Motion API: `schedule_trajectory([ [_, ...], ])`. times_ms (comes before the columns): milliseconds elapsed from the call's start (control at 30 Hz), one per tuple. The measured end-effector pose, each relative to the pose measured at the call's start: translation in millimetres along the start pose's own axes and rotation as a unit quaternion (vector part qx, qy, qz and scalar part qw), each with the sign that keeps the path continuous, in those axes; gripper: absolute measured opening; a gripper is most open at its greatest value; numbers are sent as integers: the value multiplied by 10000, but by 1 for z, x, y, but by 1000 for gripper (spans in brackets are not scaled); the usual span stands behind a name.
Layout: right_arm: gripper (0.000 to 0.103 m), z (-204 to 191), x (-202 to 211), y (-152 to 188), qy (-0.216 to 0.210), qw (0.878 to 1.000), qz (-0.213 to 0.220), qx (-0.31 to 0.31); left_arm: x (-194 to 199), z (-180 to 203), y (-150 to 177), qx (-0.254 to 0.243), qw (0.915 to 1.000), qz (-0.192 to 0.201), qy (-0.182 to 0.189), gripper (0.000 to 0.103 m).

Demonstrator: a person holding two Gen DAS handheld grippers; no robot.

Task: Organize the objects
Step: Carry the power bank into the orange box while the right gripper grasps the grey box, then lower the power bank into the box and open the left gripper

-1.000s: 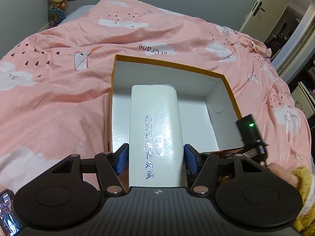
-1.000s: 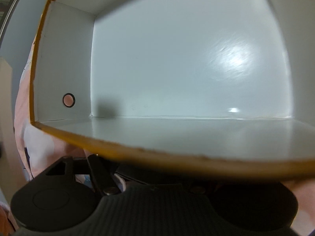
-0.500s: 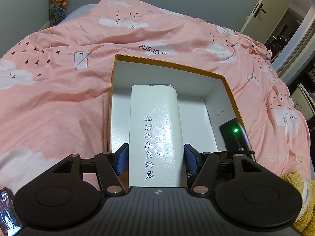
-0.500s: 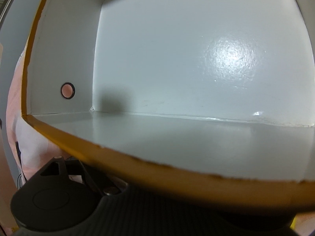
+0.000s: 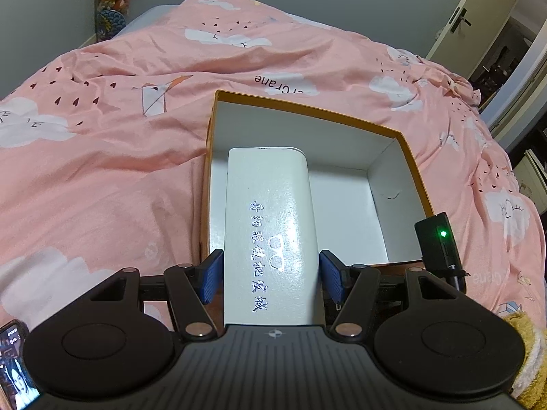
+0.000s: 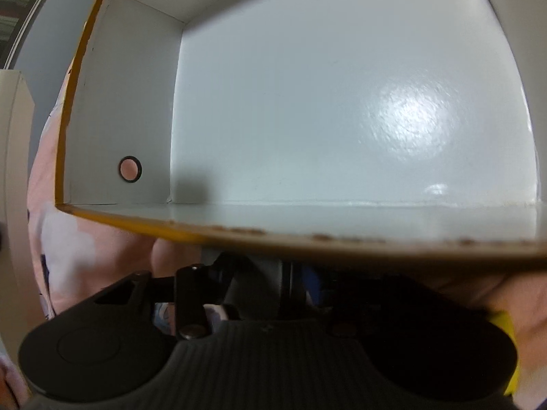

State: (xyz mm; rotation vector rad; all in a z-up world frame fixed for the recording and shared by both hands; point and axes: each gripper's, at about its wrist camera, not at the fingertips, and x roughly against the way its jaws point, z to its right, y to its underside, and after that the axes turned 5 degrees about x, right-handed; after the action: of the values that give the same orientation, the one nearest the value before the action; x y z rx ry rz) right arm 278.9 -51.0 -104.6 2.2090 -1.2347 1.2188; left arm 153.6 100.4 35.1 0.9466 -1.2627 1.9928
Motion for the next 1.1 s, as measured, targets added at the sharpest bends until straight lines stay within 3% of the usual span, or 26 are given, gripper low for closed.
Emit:
schedule_trajectory([
  [167,77,-6,-13,-6,194,9991,-74,379,1,-1,0,16,10000,12,-2,69],
  [267,80,-8,-24,-9,250,9982,-106,535,1,-3,0,42,10000,31,-5,69],
  [467,50,-4,-8,-7,-169,9992,-34,361,0,-2,-3,35,10000,22,25,69],
  [633,39,-11,30,1,-320,9966,466,601,-6,3,-11,13,10000,18,50,69],
  [867,37,-29,101,21,-155,9883,961,1177,-17,24,-31,-274,9996,111,11,69],
  [1100,35,-43,158,16,-256,9760,1516,1545,-47,39,-51,-513,9982,23,-298,69],
])
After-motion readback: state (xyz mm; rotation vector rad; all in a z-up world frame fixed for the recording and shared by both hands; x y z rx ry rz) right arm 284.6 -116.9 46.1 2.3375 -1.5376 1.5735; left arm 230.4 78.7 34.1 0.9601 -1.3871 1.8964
